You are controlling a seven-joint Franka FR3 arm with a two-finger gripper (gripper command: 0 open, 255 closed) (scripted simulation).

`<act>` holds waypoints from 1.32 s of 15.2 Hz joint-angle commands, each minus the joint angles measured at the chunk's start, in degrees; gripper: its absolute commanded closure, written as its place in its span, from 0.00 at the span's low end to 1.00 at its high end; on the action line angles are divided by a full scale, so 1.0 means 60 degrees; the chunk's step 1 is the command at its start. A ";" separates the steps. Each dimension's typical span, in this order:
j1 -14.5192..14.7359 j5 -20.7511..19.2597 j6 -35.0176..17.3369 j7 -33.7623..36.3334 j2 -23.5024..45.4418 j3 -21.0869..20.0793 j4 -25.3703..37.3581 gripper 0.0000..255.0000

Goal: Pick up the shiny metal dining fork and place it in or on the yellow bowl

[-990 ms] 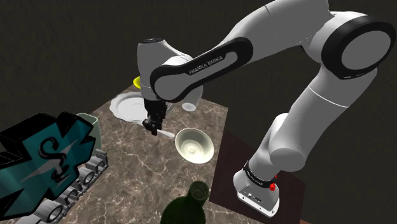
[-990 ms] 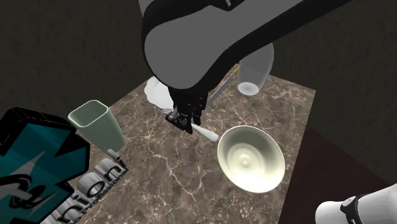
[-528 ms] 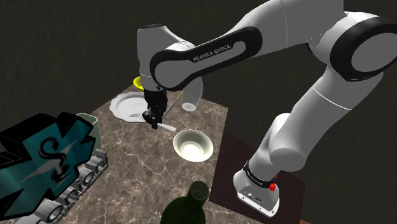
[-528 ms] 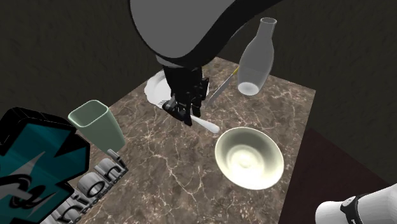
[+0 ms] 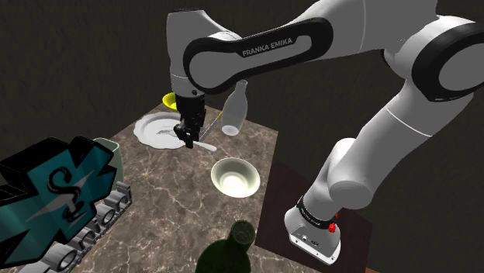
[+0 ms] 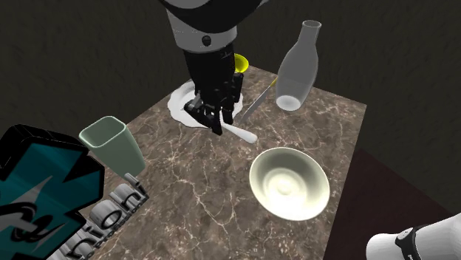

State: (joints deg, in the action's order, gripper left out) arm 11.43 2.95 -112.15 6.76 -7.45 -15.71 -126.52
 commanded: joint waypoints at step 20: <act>-0.1701 -0.1158 0.1203 -0.2895 0.4674 0.1621 0.5839 1.00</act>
State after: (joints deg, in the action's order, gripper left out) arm 1.59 -3.84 -105.78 -9.87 18.86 -6.29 -94.09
